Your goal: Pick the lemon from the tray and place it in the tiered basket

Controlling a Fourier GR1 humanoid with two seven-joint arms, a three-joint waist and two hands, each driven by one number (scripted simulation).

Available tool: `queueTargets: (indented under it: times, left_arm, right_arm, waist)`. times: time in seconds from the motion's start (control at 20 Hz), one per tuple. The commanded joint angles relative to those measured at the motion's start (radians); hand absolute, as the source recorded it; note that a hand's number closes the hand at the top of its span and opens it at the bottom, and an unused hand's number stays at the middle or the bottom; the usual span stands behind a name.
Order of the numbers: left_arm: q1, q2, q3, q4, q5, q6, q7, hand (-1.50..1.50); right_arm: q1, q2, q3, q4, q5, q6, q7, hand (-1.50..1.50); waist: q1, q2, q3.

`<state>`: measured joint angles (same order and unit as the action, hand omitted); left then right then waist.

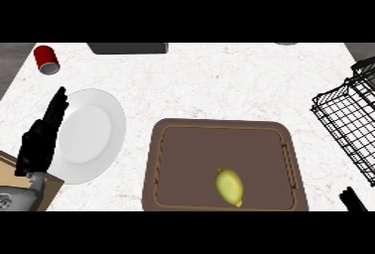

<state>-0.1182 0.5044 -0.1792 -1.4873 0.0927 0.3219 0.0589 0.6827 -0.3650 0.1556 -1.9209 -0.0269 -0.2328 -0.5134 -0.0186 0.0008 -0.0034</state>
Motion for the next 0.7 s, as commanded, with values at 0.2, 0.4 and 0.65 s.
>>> queueTargets:
  times: [0.2,0.4,0.65]
  left_arm:
    - [-0.085,-0.008,0.036,0.099,0.006,-0.069,-0.02,0.0]
    - [-0.012,-0.047,-0.008,-0.012,-0.054,-0.02,0.031,0.0]
    - [-0.084,-0.06,0.035,0.061,-0.054,-0.054,0.019,0.0]
  right_arm:
    - [-0.052,-0.077,0.052,-0.326,0.189,-0.065,0.534,-1.5]
    - [-0.035,-0.011,0.218,-0.363,0.348,-0.082,0.676,-1.5]
    - [-0.199,0.018,0.277,-0.284,0.461,-0.029,0.879,-1.5]
  waist:
    - [0.021,0.006,0.001]
    - [0.022,0.0,0.002]
    - [0.025,0.002,0.003]
